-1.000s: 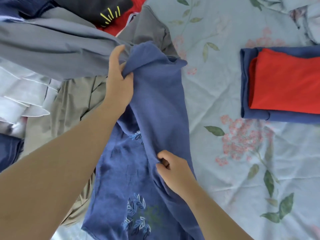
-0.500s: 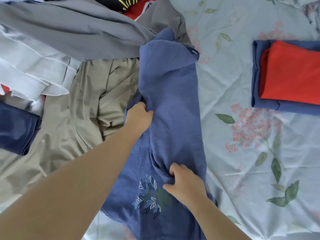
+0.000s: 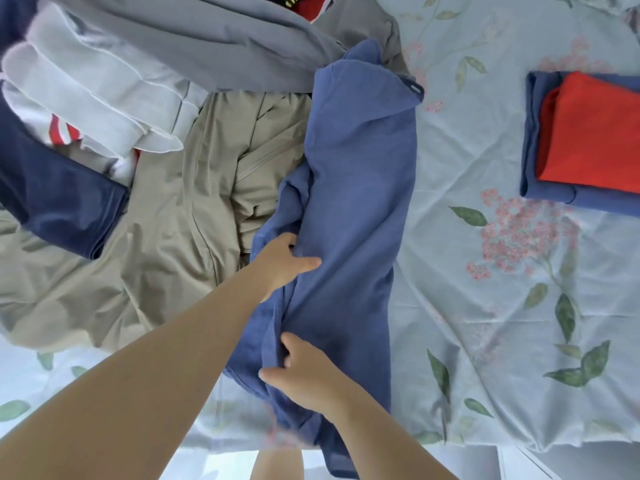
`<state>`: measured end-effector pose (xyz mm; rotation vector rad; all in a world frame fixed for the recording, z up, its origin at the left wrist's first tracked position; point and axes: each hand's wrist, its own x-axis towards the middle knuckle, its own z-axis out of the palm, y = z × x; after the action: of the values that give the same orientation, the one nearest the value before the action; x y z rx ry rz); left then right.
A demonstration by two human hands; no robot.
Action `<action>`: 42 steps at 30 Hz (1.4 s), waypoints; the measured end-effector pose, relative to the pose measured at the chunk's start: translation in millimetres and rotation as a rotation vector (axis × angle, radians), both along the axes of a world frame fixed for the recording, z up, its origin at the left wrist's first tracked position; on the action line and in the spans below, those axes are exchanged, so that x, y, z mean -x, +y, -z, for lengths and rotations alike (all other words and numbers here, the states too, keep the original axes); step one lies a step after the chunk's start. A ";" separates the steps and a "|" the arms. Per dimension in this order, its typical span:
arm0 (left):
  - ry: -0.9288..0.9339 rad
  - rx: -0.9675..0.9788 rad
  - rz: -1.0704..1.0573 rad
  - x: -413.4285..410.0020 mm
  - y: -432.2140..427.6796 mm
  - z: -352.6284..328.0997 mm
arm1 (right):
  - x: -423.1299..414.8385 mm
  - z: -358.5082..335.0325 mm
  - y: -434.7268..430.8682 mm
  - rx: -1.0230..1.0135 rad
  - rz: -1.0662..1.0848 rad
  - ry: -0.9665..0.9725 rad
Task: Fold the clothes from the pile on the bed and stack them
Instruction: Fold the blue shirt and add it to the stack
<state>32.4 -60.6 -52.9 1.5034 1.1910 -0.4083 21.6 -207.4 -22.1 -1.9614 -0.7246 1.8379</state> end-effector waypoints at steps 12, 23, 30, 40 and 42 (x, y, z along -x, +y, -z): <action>-0.072 -0.031 -0.089 53.4 2.3 -0.3 | -30.9 18.5 -48.5 0.154 0.483 -0.536; -0.294 0.122 -0.269 10.3 8.9 -13.7 | -93.7 40.1 -17.9 -0.049 0.879 -0.400; -0.254 -0.346 -0.333 1.1 9.2 -4.0 | -134.4 41.3 -60.2 0.075 0.922 -0.581; -0.079 -0.302 -0.149 -63.8 -4.7 -3.2 | -178.9 33.5 -19.8 -0.190 0.973 -0.362; 0.000 -0.395 0.004 -73.0 2.9 -3.9 | -190.8 35.4 -4.4 -0.208 1.006 -0.310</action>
<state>105.4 -57.8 -49.0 1.8416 1.3218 -0.1792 212.4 -211.8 -57.5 -1.9314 0.0522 0.8365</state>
